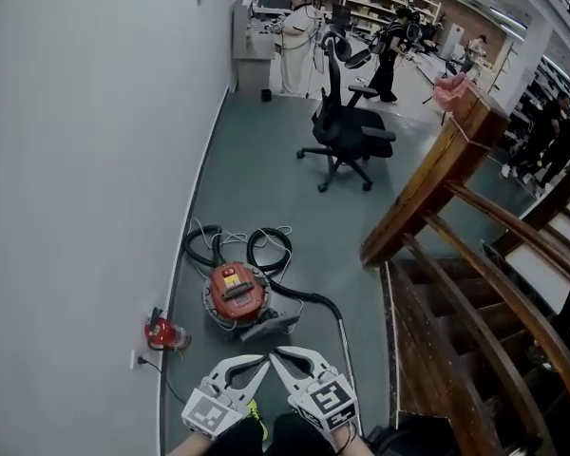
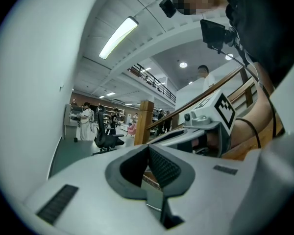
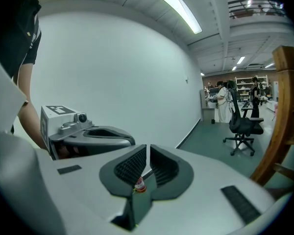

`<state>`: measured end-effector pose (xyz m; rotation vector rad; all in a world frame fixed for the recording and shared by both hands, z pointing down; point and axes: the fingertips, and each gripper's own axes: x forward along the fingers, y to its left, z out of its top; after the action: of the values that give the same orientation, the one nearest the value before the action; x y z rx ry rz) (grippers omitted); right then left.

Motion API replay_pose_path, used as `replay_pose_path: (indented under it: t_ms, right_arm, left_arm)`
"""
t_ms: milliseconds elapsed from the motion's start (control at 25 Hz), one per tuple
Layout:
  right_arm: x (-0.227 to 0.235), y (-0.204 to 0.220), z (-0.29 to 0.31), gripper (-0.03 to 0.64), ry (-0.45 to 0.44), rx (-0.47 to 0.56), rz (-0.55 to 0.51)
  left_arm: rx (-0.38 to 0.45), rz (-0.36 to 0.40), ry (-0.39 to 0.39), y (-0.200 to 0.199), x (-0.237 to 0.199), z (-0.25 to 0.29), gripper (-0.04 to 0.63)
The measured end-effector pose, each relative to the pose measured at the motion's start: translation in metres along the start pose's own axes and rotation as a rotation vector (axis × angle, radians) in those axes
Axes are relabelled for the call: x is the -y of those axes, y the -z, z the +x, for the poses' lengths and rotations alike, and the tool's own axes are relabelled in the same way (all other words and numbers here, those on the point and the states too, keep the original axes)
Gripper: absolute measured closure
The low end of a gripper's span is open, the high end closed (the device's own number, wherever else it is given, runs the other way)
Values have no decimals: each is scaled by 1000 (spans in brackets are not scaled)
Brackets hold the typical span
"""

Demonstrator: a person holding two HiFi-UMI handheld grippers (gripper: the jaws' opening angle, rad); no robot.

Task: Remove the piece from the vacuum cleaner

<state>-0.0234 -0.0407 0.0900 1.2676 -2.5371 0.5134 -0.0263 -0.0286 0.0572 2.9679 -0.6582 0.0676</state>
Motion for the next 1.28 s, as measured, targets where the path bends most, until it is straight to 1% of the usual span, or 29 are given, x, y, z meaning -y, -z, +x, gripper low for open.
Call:
replay_pose_path:
  t_ms: [80, 160, 200, 240, 320, 360, 400, 440, 480, 520, 560, 760, 880, 1040, 1160, 1200, 1280]
  right_arm:
    - [2, 7, 2, 594, -20, -21, -8]
    - [6, 14, 5, 594, -35, -40, -27]
    - [8, 16, 7, 594, -44, -45, -36]
    - [10, 18, 9, 594, -54, -47, -43]
    - [15, 21, 13, 594, -72, -54, -52]
    - [18, 23, 16, 592, -79, -57, -57]
    - [22, 26, 19, 592, -84, -59, -61]
    - [26, 28, 22, 591, -87, -62, -64]
    - [30, 31, 26, 589, -90, -66, -65]
    - [34, 35, 28, 589, -93, -71, -66]
    - [37, 40, 29, 589, -96, -76, -70]
    - [52, 64, 39, 588, -115, -83, -54]
    - [62, 86, 46, 586, -128, -91, -60]
    - [74, 119, 62, 577, -132, -100, -63]
    - [85, 147, 74, 565, -133, -118, -110]
    - [88, 156, 78, 558, -134, -122, -111]
    - [94, 171, 87, 549, -131, -120, -80]
  left_arm:
    - [-8, 17, -9, 6, 0, 2, 588]
    - [-20, 89, 0, 11, 1, 5, 588]
    - [-26, 113, -1, 14, 1, 6, 589]
    - [-23, 93, -17, 17, 0, 8, 588]
    - [-2, -6, -73, 22, -5, 13, 588]
    - [-2, -30, -91, 26, -7, 16, 588]
    - [-14, -20, -96, 31, -10, 18, 588]
    - [-41, 34, -84, 37, -12, 21, 588]
    - [-74, 111, -60, 43, -13, 24, 588]
    - [-102, 165, -42, 50, -13, 27, 588]
    - [-116, 178, -37, 56, -13, 29, 588]
    - [-143, 143, -56, 86, -17, 40, 588]
    - [-157, 142, -58, 110, -19, 46, 588]
    - [-146, 137, -71, 146, -26, 53, 586]
    - [-151, 145, -76, 175, -34, 56, 558]
    - [-150, 145, -79, 184, -38, 57, 546]
    - [-154, 146, -83, 202, -44, 58, 515]
